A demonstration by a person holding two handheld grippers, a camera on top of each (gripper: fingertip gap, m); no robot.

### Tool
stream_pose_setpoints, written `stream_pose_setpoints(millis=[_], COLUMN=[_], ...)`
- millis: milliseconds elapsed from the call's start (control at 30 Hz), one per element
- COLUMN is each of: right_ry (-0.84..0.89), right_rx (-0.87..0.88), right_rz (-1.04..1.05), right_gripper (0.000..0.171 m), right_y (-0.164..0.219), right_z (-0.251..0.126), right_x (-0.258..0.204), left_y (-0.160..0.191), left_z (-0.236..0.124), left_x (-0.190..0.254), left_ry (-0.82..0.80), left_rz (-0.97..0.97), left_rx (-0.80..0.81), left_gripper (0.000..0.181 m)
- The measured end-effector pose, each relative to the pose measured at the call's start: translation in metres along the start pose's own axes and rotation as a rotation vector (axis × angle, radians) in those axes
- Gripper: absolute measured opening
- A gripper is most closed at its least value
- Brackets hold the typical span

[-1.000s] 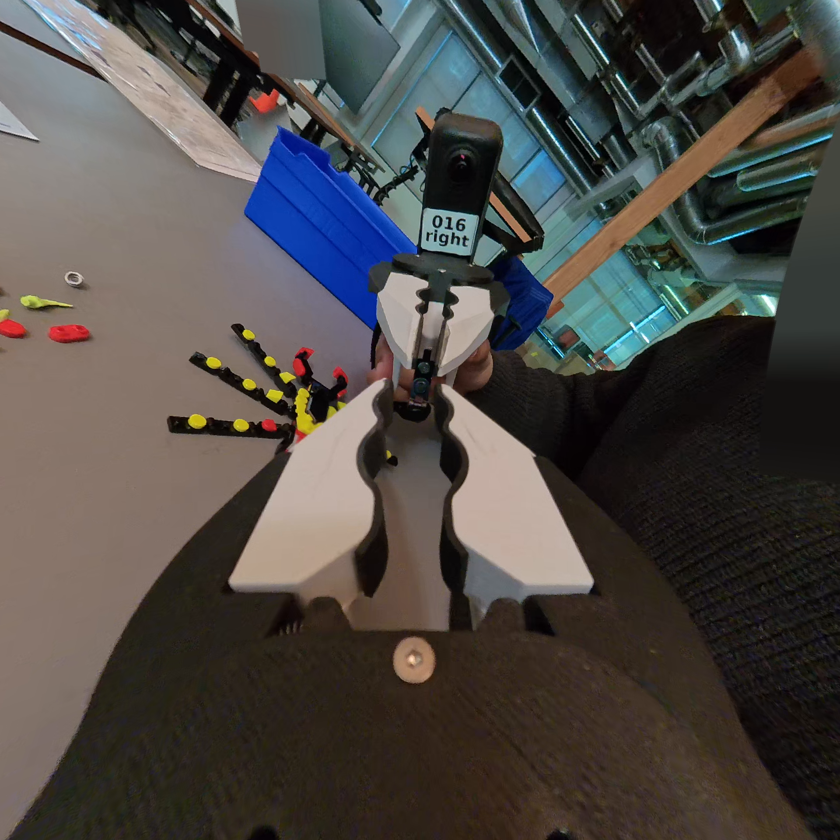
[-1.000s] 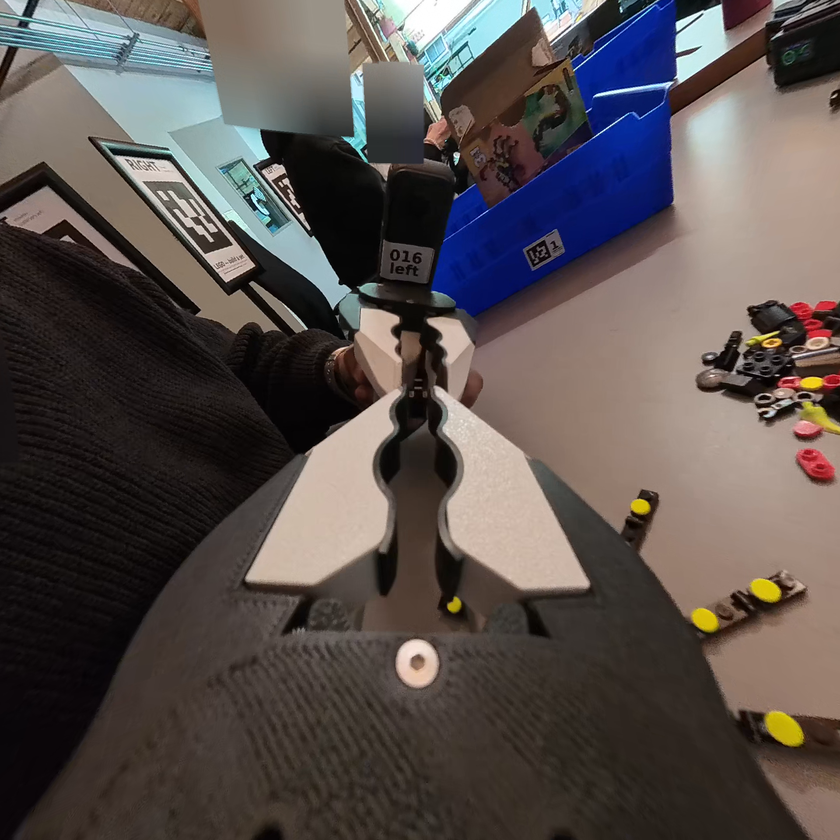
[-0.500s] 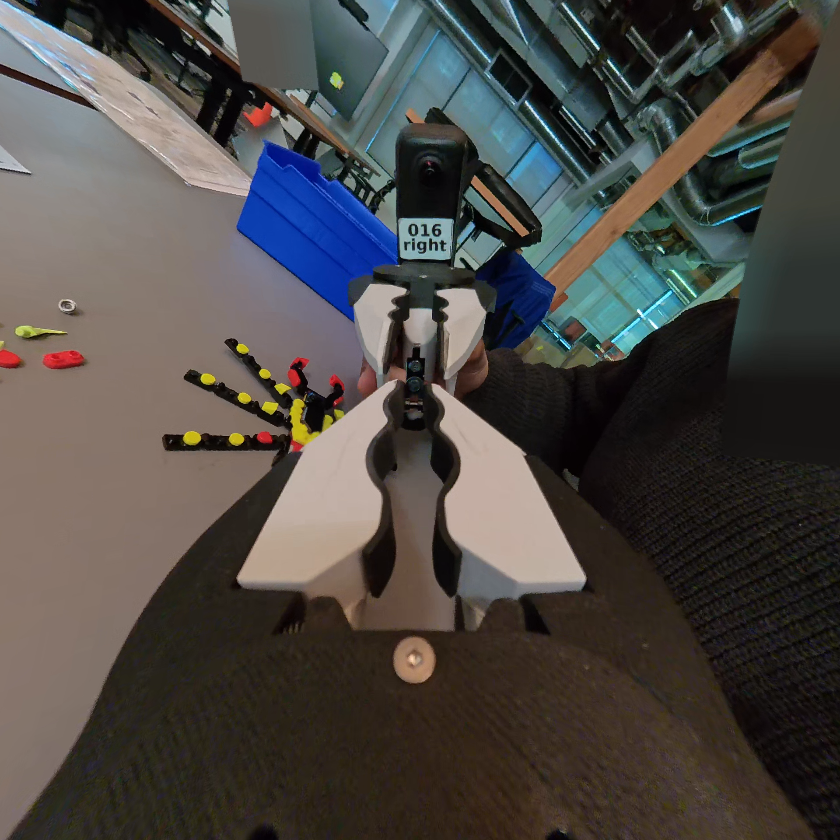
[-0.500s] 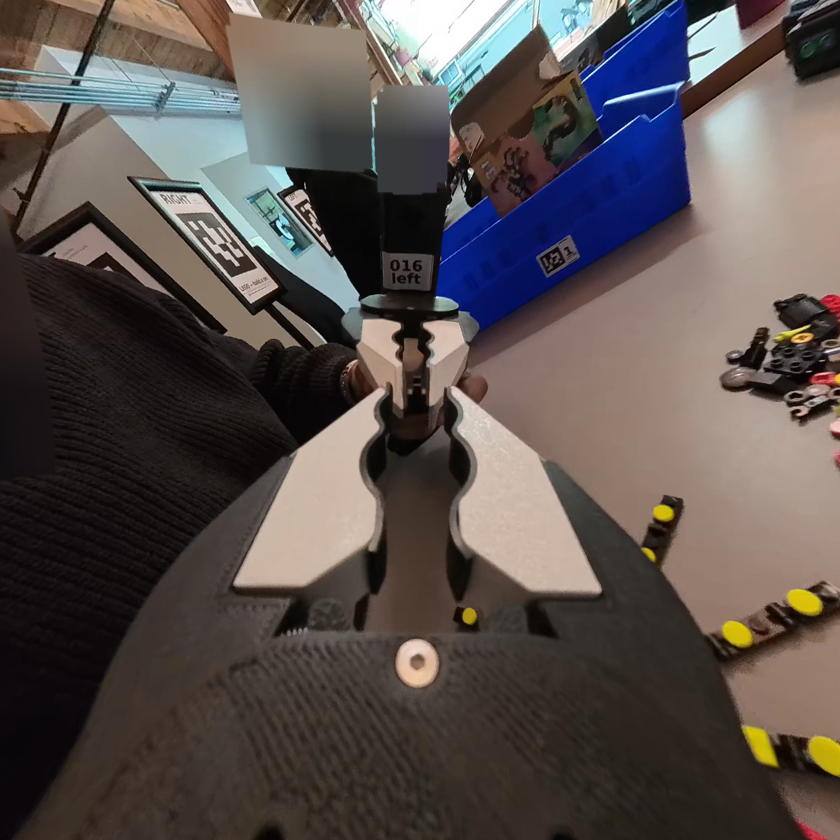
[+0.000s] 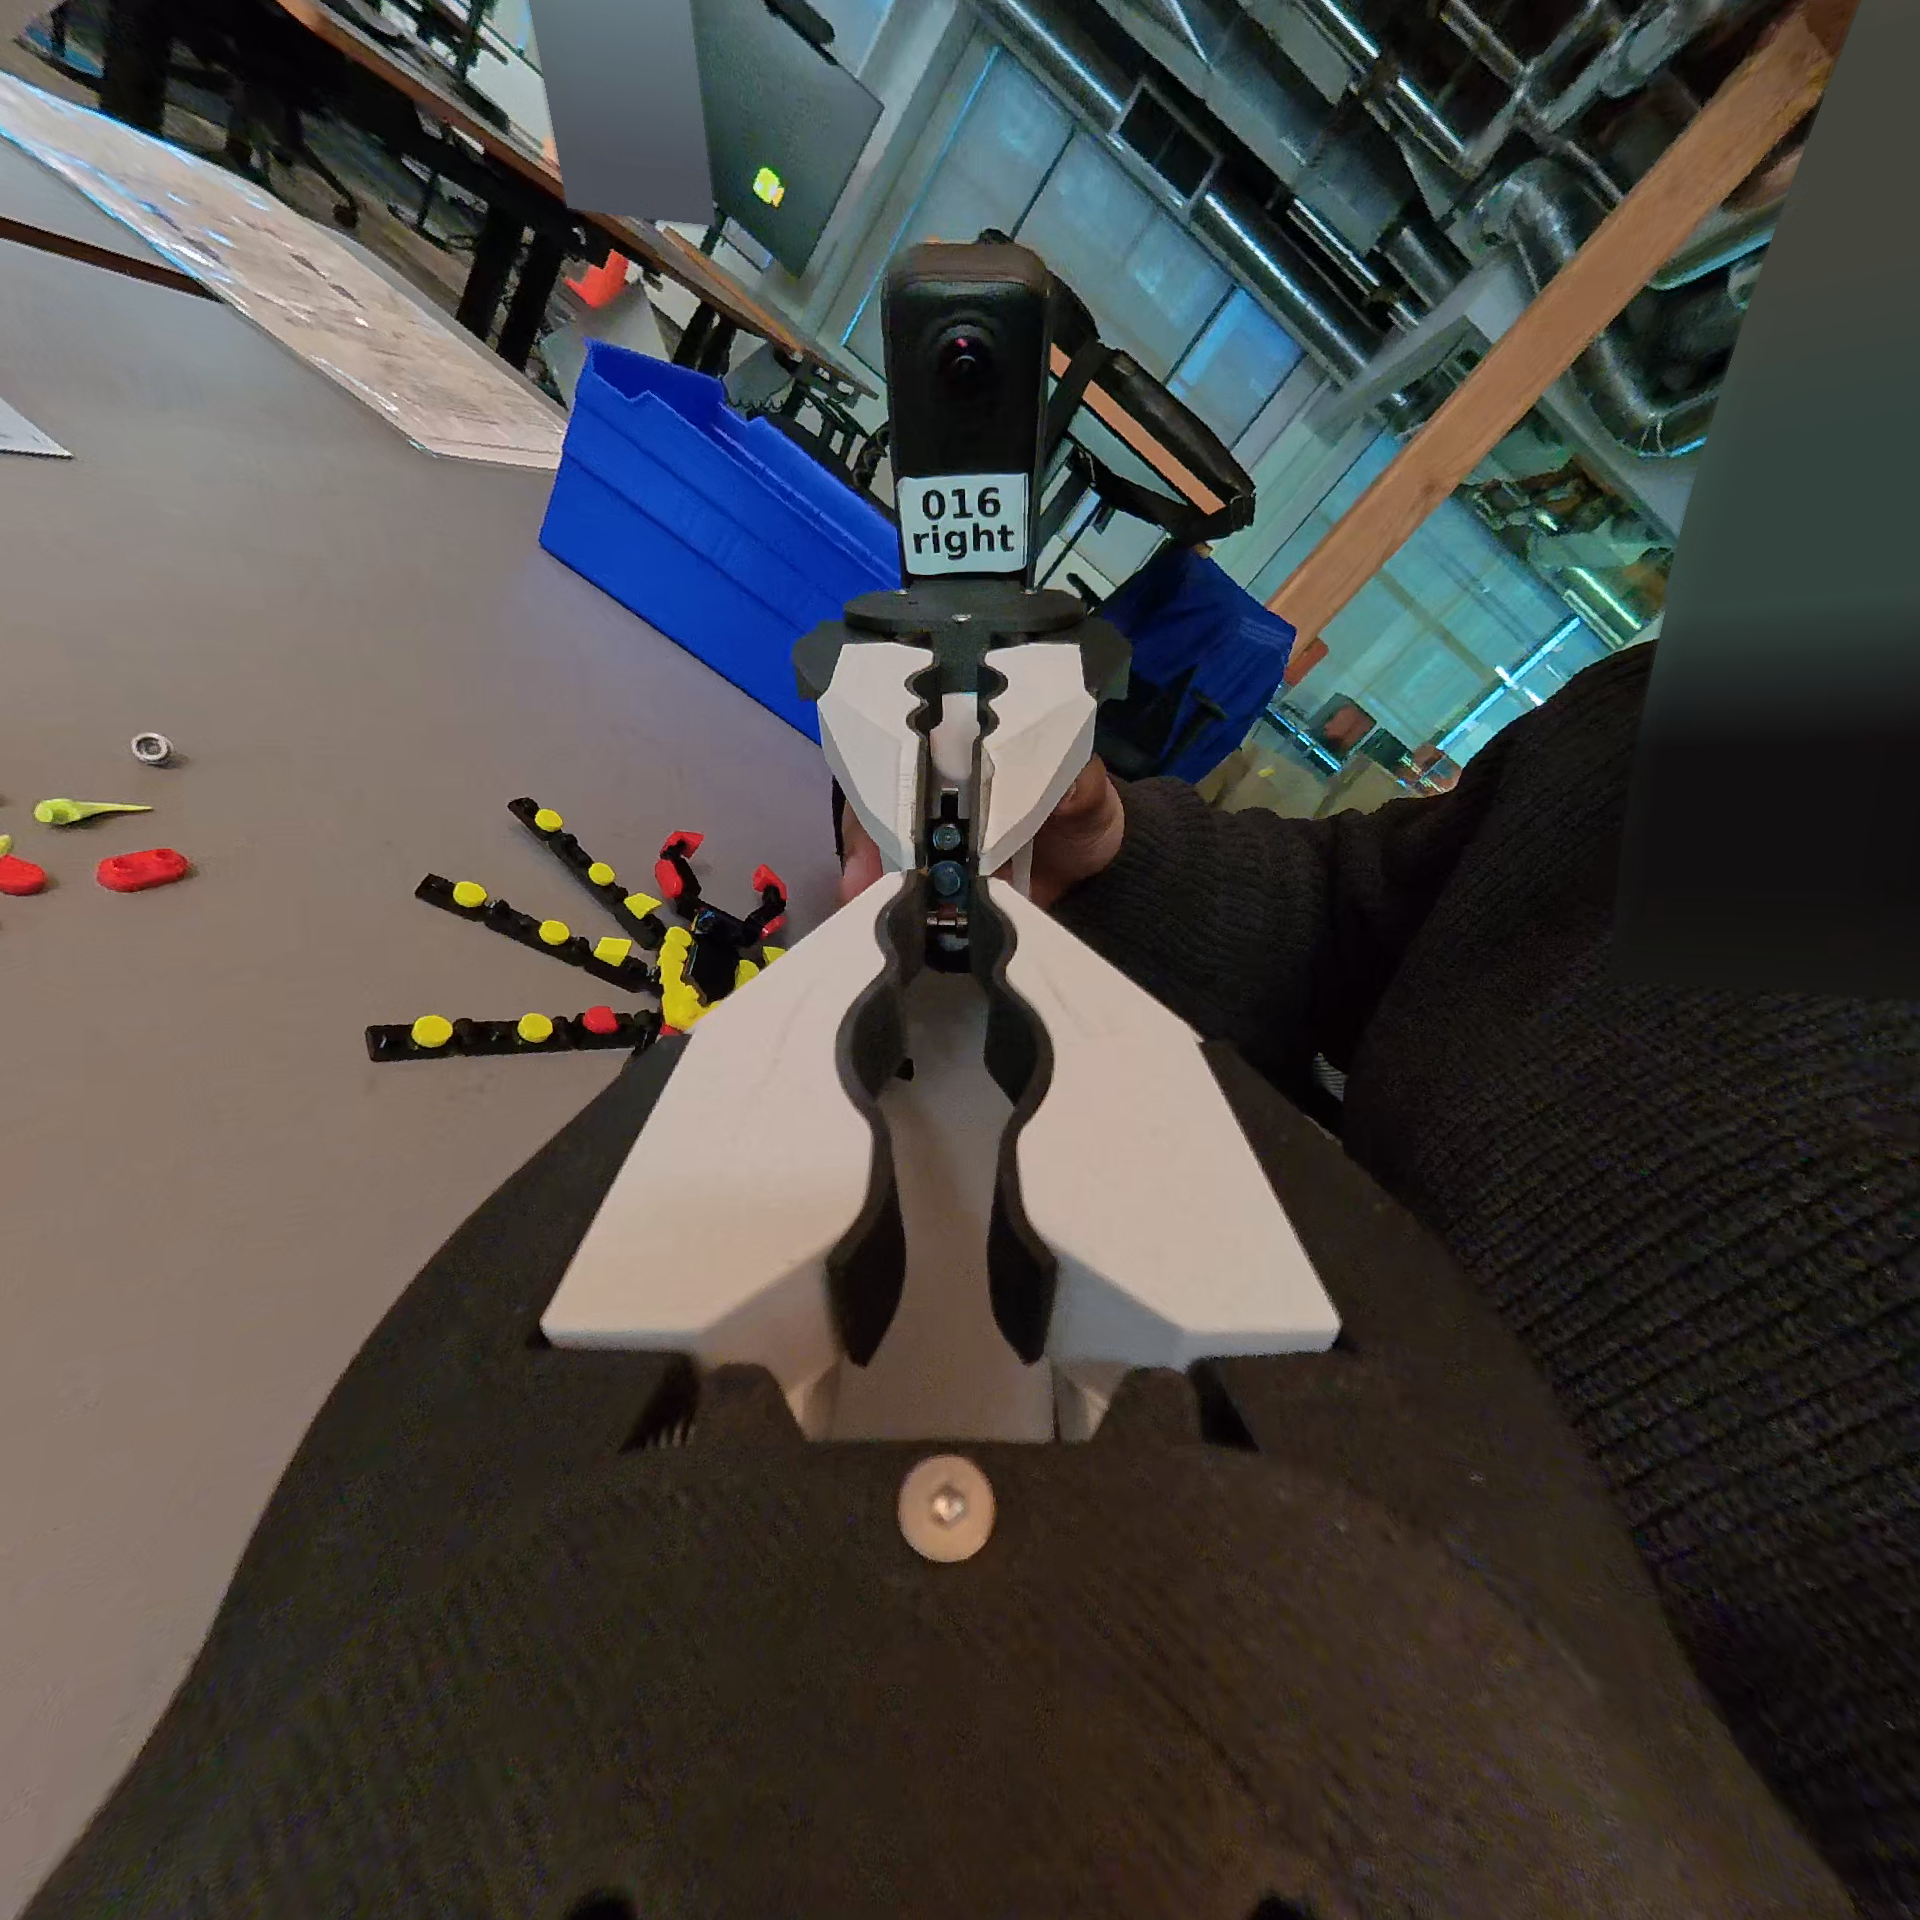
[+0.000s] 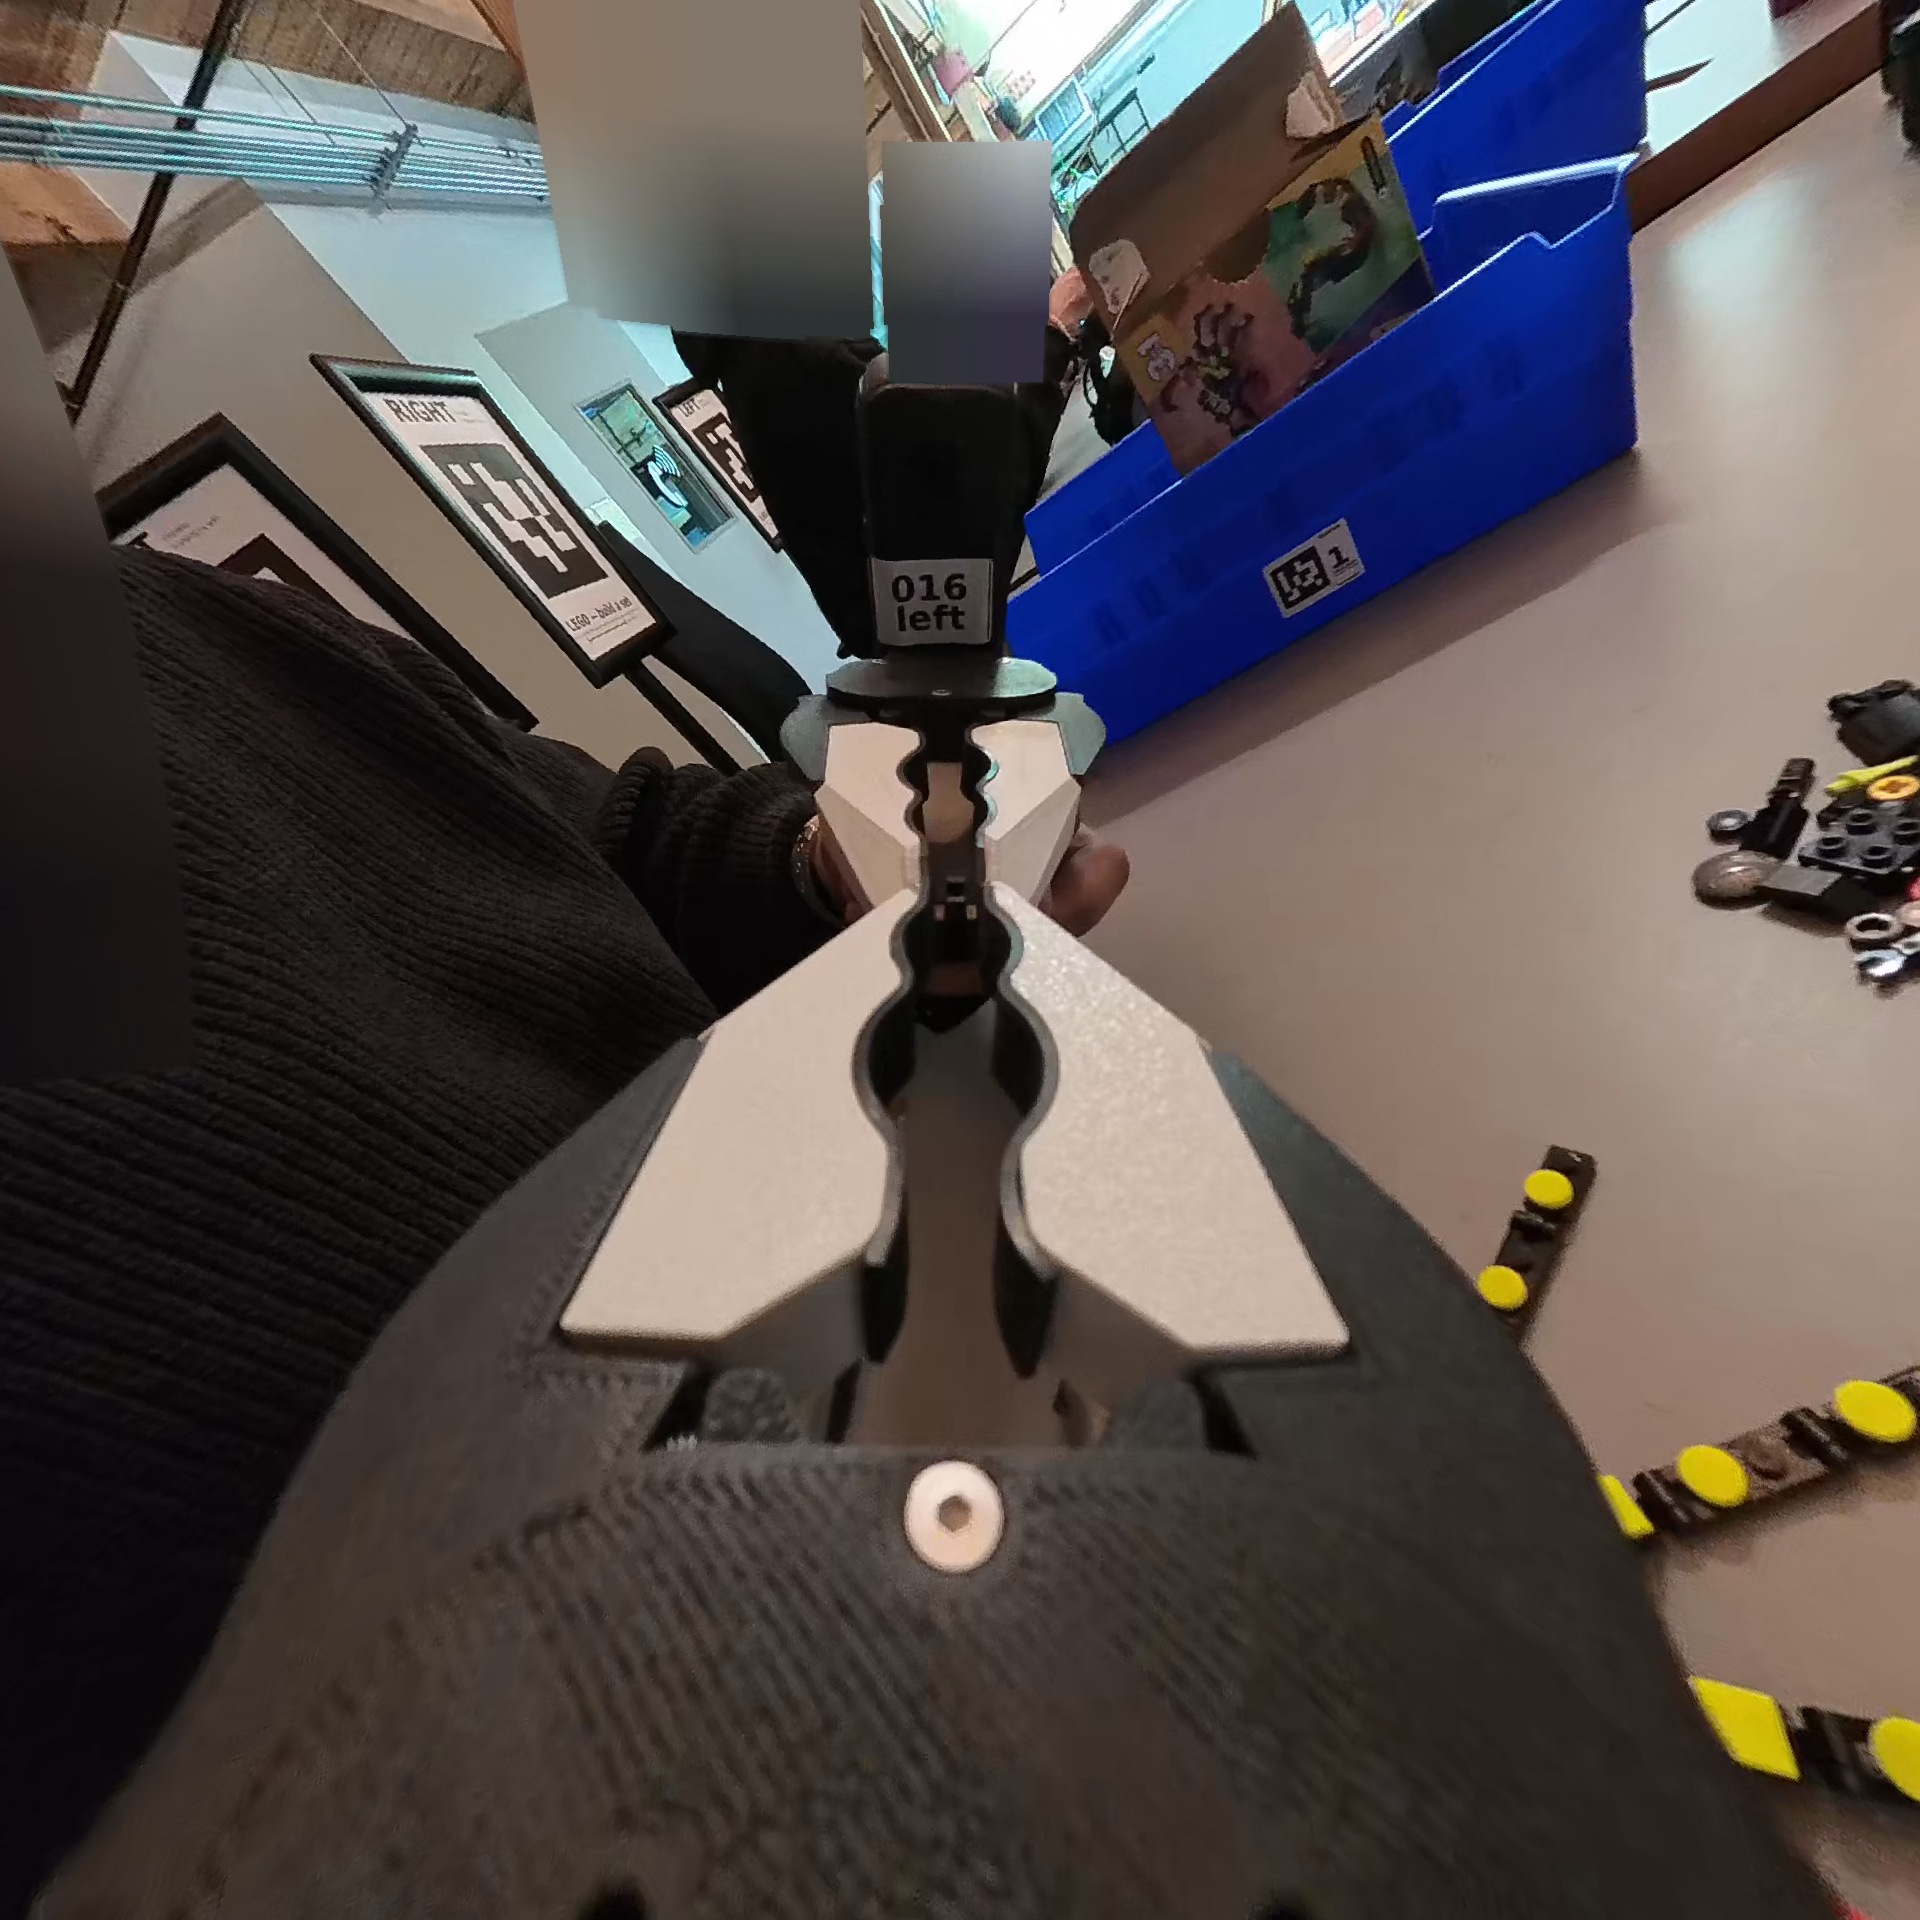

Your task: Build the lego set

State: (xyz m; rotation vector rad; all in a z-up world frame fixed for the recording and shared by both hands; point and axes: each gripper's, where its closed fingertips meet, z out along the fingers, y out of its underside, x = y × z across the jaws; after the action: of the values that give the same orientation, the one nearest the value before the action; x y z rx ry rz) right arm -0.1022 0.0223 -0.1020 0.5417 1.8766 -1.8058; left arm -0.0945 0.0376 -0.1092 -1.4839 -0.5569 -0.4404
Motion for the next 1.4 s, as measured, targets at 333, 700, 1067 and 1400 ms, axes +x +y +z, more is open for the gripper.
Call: stream_pose_setpoints(millis=[333, 700, 1067, 1400], right_ry=[0.018, 0.053, 0.024, 0.068], right_rx=[0.004, -0.051, -0.123, -0.25], right_rz=[0.023, -0.035, -0.124, -0.206], right_gripper=[0.007, 0.007, 0.007, 0.007], right_y=[0.002, 0.004, 0.01, 0.02], right_z=[0.0, -0.003, -0.002, -0.005], right_x=[0.006, 0.005, -0.008, -0.01], left_y=[0.0, 0.001, 0.007, 0.015], left_z=[-0.003, -0.001, -0.002, 0.0], left_x=[-0.006, -0.005, 0.007, 0.009], left_ry=[-0.049, -0.074, -0.003, 0.018], left_rz=[0.009, -0.003, 0.145, 0.138], left_rx=[-0.015, -0.022, -0.081, -0.137], left_gripper=[0.006, 0.006, 0.006, 0.006])
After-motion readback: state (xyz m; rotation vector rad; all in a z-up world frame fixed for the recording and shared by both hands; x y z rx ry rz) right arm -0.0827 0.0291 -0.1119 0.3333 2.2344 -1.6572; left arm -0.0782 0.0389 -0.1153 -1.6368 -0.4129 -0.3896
